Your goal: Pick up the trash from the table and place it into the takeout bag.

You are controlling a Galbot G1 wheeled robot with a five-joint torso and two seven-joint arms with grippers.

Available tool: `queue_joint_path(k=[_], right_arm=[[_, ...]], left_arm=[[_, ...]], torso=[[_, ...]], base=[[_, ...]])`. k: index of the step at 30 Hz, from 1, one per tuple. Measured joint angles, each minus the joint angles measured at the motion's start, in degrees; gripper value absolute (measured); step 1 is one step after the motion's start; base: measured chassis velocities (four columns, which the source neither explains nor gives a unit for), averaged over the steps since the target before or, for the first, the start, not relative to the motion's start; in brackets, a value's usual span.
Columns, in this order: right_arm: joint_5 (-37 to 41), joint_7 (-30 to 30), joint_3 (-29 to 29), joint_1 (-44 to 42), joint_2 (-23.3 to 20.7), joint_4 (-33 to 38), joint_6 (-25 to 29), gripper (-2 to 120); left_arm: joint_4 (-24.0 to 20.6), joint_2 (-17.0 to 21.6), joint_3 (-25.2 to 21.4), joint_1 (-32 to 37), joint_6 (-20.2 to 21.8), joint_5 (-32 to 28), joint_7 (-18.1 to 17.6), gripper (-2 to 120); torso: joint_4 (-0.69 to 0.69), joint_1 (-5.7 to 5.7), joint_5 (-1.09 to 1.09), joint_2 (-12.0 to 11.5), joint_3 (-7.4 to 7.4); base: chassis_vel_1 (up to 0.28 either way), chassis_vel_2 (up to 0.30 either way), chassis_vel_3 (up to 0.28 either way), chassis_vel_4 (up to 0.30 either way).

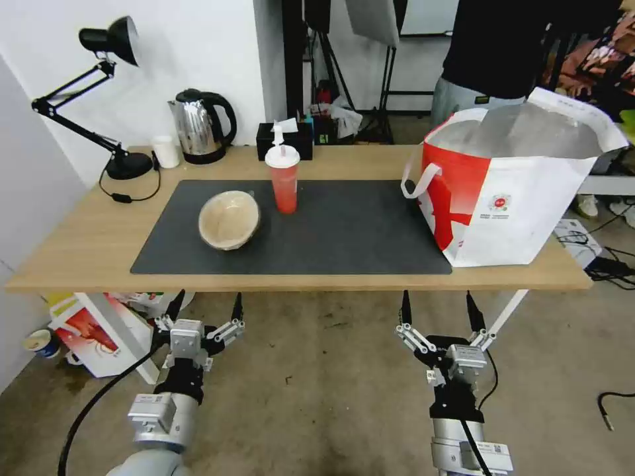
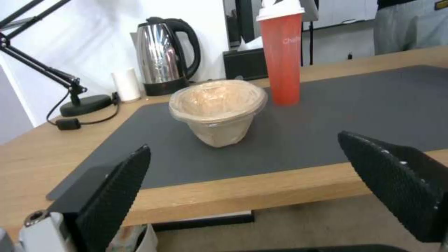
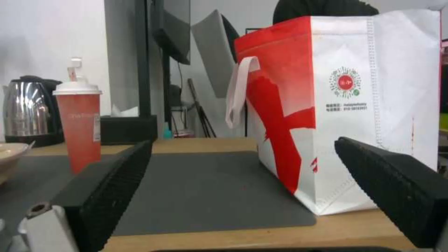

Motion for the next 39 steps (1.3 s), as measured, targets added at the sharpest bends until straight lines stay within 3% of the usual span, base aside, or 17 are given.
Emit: queue_joint_path(k=[31,35,39], right_arm=[[1.3,-0.4,-0.4,1.3,0.2,-1.1,0.3,100],[2.7,-2.5,-0.7,1.7,-0.7,0.6,0.6,100],[7.9,-9.4,-1.4,2.1,-3.0,3.0,2.3,100]], left_arm=[[0.0,0.0,0.0,0.0,0.0,0.0,0.0,100],[0.0,0.0,0.0,0.0,0.0,0.0,0.0,100],[0.0,0.0,0.0,0.0,0.0,0.0,0.0,100]], torso=[[-0.01,-0.01,0.01,0.0,0.0],[0.0,-0.01,0.0,0.0,0.0],[-0.01,0.0,0.0,0.0,0.0]], base=[[0.0,0.0,0.0,0.0],[0.0,0.0,0.0,0.0],[0.0,0.0,0.0,0.0]])
